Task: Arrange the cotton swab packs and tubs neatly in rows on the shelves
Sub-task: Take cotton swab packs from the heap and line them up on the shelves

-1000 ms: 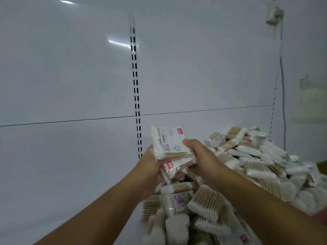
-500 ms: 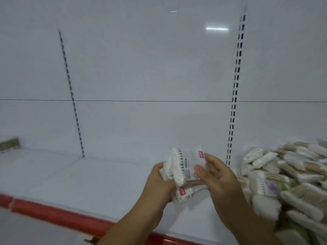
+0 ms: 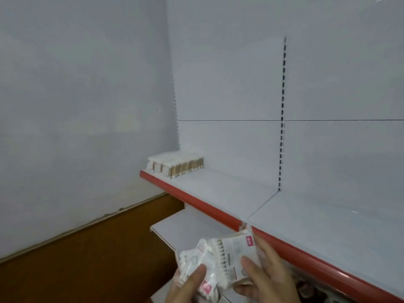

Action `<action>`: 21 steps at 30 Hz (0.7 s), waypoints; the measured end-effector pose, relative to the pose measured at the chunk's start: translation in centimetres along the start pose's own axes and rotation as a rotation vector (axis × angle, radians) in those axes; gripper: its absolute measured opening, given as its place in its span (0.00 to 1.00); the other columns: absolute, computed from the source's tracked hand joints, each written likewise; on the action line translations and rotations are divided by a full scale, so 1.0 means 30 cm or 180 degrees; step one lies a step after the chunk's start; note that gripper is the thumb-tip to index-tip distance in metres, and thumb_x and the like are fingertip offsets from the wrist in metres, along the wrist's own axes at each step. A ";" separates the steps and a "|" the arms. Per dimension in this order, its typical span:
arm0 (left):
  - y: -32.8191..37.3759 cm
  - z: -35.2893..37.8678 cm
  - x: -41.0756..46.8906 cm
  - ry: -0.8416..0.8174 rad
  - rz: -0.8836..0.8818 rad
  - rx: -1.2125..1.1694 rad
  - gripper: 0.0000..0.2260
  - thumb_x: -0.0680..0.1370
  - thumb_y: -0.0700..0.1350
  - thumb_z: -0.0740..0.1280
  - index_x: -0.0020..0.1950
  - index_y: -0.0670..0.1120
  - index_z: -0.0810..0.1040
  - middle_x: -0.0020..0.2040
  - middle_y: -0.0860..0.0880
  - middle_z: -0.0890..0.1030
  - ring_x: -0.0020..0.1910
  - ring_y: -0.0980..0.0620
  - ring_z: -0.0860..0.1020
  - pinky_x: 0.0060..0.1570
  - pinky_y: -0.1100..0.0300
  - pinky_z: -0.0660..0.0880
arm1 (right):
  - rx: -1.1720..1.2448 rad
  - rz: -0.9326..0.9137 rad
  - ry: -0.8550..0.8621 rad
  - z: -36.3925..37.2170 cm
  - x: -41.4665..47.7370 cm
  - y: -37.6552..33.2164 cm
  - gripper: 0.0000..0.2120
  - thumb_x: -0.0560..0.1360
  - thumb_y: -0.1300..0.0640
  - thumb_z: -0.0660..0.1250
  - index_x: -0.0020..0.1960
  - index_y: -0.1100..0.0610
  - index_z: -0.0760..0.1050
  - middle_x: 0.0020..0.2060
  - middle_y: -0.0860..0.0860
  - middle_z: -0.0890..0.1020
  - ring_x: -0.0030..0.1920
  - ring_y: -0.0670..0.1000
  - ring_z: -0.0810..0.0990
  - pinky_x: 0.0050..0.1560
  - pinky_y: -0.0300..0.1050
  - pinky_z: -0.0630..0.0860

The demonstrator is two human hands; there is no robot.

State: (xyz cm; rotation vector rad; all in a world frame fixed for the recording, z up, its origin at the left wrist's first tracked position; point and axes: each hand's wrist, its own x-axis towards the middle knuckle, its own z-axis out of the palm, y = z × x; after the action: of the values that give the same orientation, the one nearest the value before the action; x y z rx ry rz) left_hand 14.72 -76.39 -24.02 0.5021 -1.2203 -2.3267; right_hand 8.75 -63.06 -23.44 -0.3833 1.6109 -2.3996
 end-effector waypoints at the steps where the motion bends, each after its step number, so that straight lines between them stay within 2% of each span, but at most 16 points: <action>1: 0.035 -0.055 0.027 0.0025 -0.0042 -0.0003 0.11 0.76 0.29 0.63 0.53 0.41 0.78 0.32 0.46 0.84 0.31 0.48 0.83 0.35 0.57 0.75 | -0.0045 0.0020 -0.0051 0.069 0.019 0.034 0.19 0.73 0.70 0.67 0.52 0.47 0.80 0.40 0.54 0.86 0.33 0.54 0.84 0.29 0.47 0.79; 2: 0.070 -0.106 0.060 0.0020 -0.0067 -0.0036 0.11 0.75 0.29 0.64 0.52 0.41 0.79 0.35 0.43 0.85 0.32 0.47 0.84 0.36 0.55 0.76 | -0.0044 0.0049 -0.0075 0.130 0.043 0.064 0.19 0.73 0.70 0.68 0.52 0.47 0.80 0.40 0.54 0.86 0.35 0.55 0.84 0.29 0.47 0.79; 4: 0.133 -0.199 0.144 -0.0076 -0.0160 -0.0122 0.13 0.71 0.31 0.67 0.54 0.40 0.78 0.43 0.37 0.84 0.40 0.39 0.84 0.43 0.50 0.77 | -0.0015 0.0106 -0.0041 0.232 0.110 0.122 0.18 0.73 0.68 0.69 0.53 0.47 0.79 0.41 0.53 0.86 0.37 0.57 0.85 0.29 0.47 0.79; 6: 0.184 -0.275 0.252 -0.0019 -0.0216 -0.0145 0.19 0.67 0.34 0.70 0.58 0.41 0.77 0.48 0.35 0.84 0.45 0.35 0.83 0.50 0.45 0.77 | -0.0068 0.0006 0.0072 0.312 0.198 0.176 0.18 0.73 0.68 0.69 0.53 0.46 0.79 0.41 0.50 0.86 0.39 0.56 0.85 0.29 0.45 0.79; 7: 0.213 -0.310 0.309 0.0031 -0.0208 -0.0172 0.20 0.67 0.34 0.70 0.60 0.41 0.76 0.48 0.35 0.84 0.45 0.35 0.83 0.49 0.45 0.78 | -0.0110 -0.0105 0.0126 0.352 0.246 0.196 0.19 0.73 0.69 0.69 0.52 0.45 0.79 0.41 0.48 0.86 0.38 0.53 0.85 0.29 0.44 0.79; 9: 0.263 -0.368 0.435 0.0021 -0.0185 -0.0258 0.20 0.71 0.35 0.69 0.63 0.41 0.75 0.49 0.36 0.84 0.41 0.38 0.84 0.38 0.51 0.81 | -0.0268 -0.0333 0.0144 0.434 0.350 0.231 0.22 0.72 0.70 0.69 0.52 0.43 0.79 0.44 0.47 0.85 0.41 0.50 0.85 0.32 0.45 0.80; 10: 0.285 -0.401 0.504 0.0027 -0.0187 -0.0289 0.20 0.72 0.36 0.68 0.64 0.41 0.74 0.50 0.36 0.84 0.39 0.41 0.84 0.33 0.54 0.80 | -0.0360 -0.0416 0.0106 0.478 0.405 0.252 0.23 0.72 0.70 0.69 0.54 0.42 0.78 0.46 0.47 0.85 0.43 0.50 0.85 0.34 0.45 0.81; 12: 0.327 -0.465 0.651 0.0005 -0.0158 -0.0303 0.22 0.70 0.37 0.70 0.64 0.42 0.75 0.51 0.39 0.84 0.40 0.44 0.84 0.28 0.57 0.79 | -0.0500 -0.0518 0.0062 0.570 0.523 0.303 0.23 0.72 0.68 0.70 0.60 0.45 0.76 0.50 0.47 0.84 0.46 0.50 0.85 0.37 0.47 0.82; 14: 0.378 -0.518 0.793 0.0000 -0.0152 -0.0257 0.22 0.70 0.39 0.70 0.65 0.42 0.74 0.53 0.40 0.84 0.43 0.44 0.84 0.29 0.58 0.79 | -0.0518 -0.0550 0.0048 0.666 0.656 0.355 0.22 0.71 0.66 0.71 0.59 0.47 0.74 0.52 0.48 0.83 0.46 0.51 0.85 0.38 0.48 0.82; 16: 0.444 -0.568 0.926 0.0027 -0.0142 -0.0312 0.24 0.70 0.39 0.70 0.65 0.42 0.73 0.54 0.40 0.83 0.47 0.42 0.84 0.32 0.56 0.80 | -0.0524 -0.0550 -0.0056 0.771 0.798 0.390 0.18 0.71 0.67 0.71 0.54 0.48 0.74 0.48 0.49 0.84 0.43 0.50 0.85 0.35 0.44 0.81; 19: 0.543 -0.679 1.109 0.0040 0.0067 -0.0351 0.25 0.68 0.40 0.69 0.66 0.42 0.74 0.55 0.40 0.83 0.46 0.44 0.84 0.36 0.56 0.82 | -0.0785 -0.0508 -0.0267 0.919 0.974 0.438 0.15 0.72 0.67 0.71 0.51 0.50 0.75 0.45 0.48 0.85 0.42 0.48 0.85 0.35 0.41 0.81; 21: 0.613 -0.742 1.229 -0.0030 0.0176 -0.0415 0.24 0.68 0.42 0.68 0.65 0.42 0.75 0.55 0.41 0.83 0.46 0.46 0.85 0.38 0.57 0.82 | -0.1049 -0.0570 -0.0361 1.003 1.072 0.468 0.14 0.72 0.65 0.71 0.53 0.50 0.76 0.47 0.48 0.85 0.45 0.47 0.85 0.38 0.42 0.82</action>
State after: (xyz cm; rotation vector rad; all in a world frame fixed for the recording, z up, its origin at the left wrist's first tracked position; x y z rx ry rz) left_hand -0.09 -120.83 -24.49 0.4078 -1.0645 -2.3450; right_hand -10.77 -104.95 -22.65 -0.7367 1.9959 -2.1807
